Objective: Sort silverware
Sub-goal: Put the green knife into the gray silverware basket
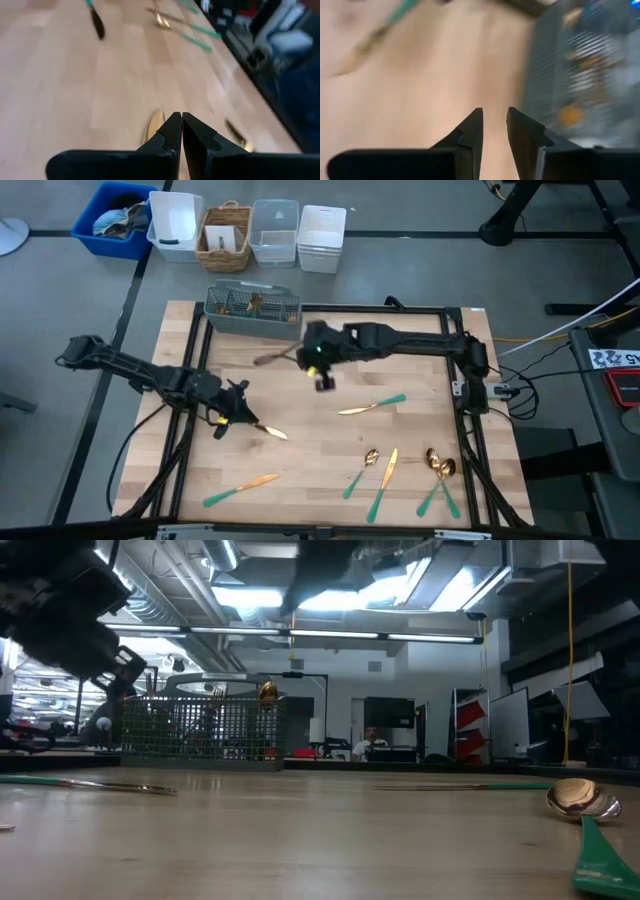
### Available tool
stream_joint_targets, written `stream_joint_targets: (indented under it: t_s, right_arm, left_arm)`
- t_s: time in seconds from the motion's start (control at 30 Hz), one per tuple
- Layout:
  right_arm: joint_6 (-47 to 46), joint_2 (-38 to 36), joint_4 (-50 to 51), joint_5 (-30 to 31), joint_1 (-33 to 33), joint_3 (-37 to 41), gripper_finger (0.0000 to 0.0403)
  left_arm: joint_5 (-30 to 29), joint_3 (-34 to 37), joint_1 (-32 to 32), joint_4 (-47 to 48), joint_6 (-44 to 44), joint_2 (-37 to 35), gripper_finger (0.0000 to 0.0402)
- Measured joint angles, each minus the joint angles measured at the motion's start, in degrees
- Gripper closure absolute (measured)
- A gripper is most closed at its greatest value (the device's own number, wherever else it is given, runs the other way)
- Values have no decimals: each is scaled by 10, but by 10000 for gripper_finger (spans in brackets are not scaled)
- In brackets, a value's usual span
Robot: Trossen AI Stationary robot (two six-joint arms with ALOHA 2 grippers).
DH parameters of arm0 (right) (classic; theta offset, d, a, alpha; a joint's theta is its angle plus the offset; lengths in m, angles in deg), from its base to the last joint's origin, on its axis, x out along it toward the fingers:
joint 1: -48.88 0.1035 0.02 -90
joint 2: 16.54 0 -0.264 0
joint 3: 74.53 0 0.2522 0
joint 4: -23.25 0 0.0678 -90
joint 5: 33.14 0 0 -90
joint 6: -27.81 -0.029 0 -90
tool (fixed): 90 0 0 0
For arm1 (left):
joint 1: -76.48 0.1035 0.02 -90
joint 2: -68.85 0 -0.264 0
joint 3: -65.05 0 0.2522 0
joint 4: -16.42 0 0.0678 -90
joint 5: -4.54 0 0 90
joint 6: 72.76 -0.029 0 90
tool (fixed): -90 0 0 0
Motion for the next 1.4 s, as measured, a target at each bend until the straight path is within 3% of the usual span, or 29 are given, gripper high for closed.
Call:
stream_joint_targets:
  t_s: [0.17, 0.3, 0.5, 0.9, 1.2, 1.4]
  right_arm:
    - [-130, -5, 130, -100, 42, 0, 316]
    - [-184, 1, 162, -151, 78, 18, 316]
    - [-255, 2, 146, -155, 123, 58, 316]
    - [-296, 2, 101, -150, 163, 72, 316]
    - [-296, 2, 101, -145, 163, 72, 316]
    - [-296, 2, 101, -145, 163, 72, 316]
  left_arm:
    - [-36, -18, -45, 8, -43, 62, 394]
    - [-93, -78, -79, 97, -103, 124, 400]
    - [-116, -138, -92, 192, -68, 212, 378]
    - [-128, -143, -90, 200, -32, 295, 274]
    - [-157, -144, -91, 195, -42, 348, 272]
    - [-156, -145, -91, 192, -30, 365, 310]
